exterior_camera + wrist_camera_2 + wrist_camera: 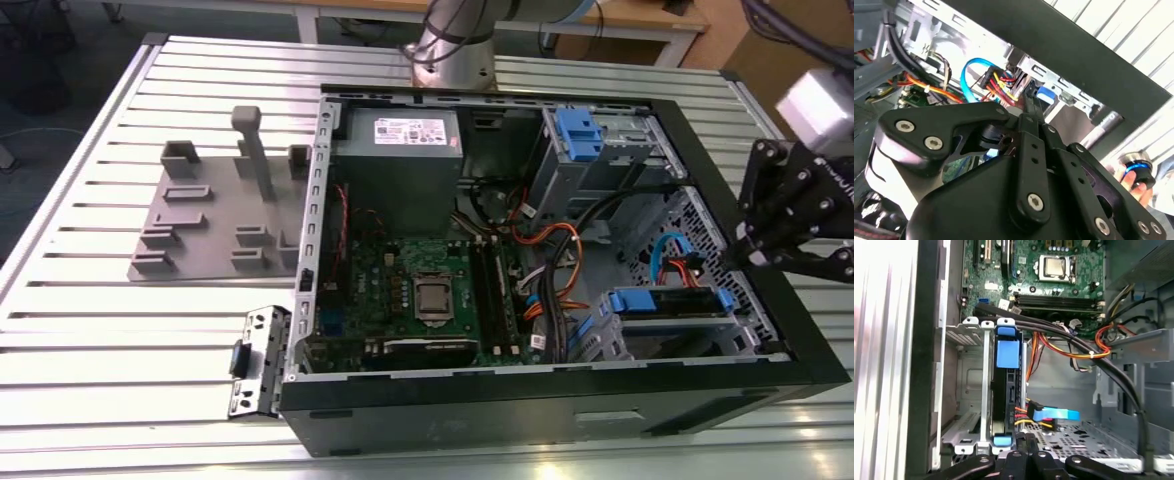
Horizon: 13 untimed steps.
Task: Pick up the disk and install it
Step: 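Insert the first disk wire, then insert the second disk wire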
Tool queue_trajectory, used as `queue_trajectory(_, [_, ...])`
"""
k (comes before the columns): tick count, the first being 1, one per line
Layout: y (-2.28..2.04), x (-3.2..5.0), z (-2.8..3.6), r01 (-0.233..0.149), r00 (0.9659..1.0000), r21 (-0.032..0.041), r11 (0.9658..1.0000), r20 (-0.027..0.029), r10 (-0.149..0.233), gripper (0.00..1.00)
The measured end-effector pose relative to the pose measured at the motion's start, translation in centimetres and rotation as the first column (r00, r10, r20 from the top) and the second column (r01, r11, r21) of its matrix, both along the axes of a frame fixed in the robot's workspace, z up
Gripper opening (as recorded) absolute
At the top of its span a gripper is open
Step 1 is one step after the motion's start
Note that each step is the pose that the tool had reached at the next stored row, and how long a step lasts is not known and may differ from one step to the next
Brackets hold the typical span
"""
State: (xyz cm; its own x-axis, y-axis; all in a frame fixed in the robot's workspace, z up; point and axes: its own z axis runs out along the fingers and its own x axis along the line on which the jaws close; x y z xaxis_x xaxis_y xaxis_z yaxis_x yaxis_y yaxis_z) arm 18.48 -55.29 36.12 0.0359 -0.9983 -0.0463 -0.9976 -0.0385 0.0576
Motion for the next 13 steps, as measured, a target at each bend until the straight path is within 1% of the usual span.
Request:
queue_trajectory(1, [0.0,0.0,0.42,0.0,1.0,-0.0003,1.0,0.0,0.0,0.1])
queue_trajectory(2, [0.0,0.0,0.6,0.0,1.0,-0.0002,1.0,0.0,0.0,0.1])
queue_trajectory(11, [0.0,0.0,0.6,0.0,1.0,0.0,1.0,0.0,0.0,0.1])
queue_trajectory(12, [0.0,0.0,0.6,0.0,1.0,0.0,1.0,0.0,0.0,0.11])
queue_trajectory(13, [0.0,0.0,0.6,0.0,1.0,0.0,1.0,0.0,0.0,0.17])
